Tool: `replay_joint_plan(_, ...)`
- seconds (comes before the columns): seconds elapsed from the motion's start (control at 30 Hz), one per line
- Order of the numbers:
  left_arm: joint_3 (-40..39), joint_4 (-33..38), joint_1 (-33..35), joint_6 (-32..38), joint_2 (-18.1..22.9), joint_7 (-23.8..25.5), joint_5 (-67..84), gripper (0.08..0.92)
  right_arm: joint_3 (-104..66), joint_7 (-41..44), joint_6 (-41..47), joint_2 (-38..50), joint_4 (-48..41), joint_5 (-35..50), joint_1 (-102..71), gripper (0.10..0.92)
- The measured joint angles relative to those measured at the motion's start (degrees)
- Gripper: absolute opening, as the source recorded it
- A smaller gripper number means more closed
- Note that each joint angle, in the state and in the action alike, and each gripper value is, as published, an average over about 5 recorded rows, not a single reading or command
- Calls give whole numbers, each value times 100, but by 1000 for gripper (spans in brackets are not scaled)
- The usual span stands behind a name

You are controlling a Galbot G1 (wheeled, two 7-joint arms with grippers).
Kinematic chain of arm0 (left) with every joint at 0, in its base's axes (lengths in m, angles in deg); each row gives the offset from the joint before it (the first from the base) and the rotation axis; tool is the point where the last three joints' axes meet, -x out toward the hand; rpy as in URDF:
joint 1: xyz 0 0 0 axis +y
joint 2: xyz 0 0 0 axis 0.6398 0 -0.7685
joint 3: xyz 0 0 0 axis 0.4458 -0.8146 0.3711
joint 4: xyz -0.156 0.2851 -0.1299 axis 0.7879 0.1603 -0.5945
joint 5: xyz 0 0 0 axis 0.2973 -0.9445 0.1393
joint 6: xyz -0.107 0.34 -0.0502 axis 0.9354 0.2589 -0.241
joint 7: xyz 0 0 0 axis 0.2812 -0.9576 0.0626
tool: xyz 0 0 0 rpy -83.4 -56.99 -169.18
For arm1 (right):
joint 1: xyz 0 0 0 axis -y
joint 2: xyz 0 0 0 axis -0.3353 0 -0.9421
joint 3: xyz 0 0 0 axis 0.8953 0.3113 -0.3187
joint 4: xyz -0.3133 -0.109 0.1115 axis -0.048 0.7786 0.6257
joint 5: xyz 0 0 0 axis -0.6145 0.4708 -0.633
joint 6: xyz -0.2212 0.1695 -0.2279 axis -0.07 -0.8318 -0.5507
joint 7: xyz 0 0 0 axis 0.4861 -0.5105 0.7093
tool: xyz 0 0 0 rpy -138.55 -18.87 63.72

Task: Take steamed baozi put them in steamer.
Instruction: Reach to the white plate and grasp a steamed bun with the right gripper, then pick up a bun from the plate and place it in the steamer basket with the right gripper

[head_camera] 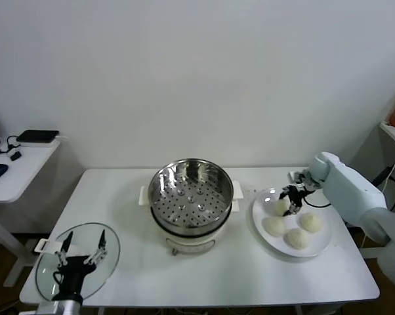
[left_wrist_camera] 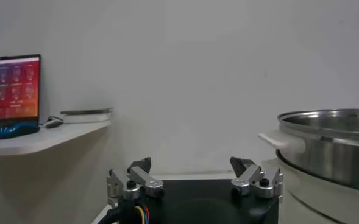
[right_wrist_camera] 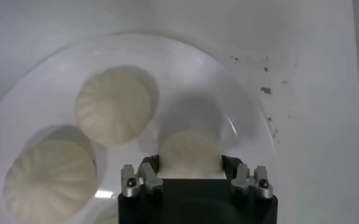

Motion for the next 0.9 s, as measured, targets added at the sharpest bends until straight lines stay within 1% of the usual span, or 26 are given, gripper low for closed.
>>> replay_joint_plan(0.2,11,12,-8,0,9,-17,17,823,154,28,-49,129,247,85,167,679)
replay_joint_plan(0.37,6,56,-10,-10,23,-33,9,823,469,69,-75,266,621,250,491,679)
replay_joint_plan(0.63,-4,103,-1,-12,37,-52,2,823,1265,120,-196,392,1503,645,1381,679)
replay_joint_plan(0.9,-34,176,-1,-36,44,-76,-9,823,2069,144,-454,229,2406,976,2453,679)
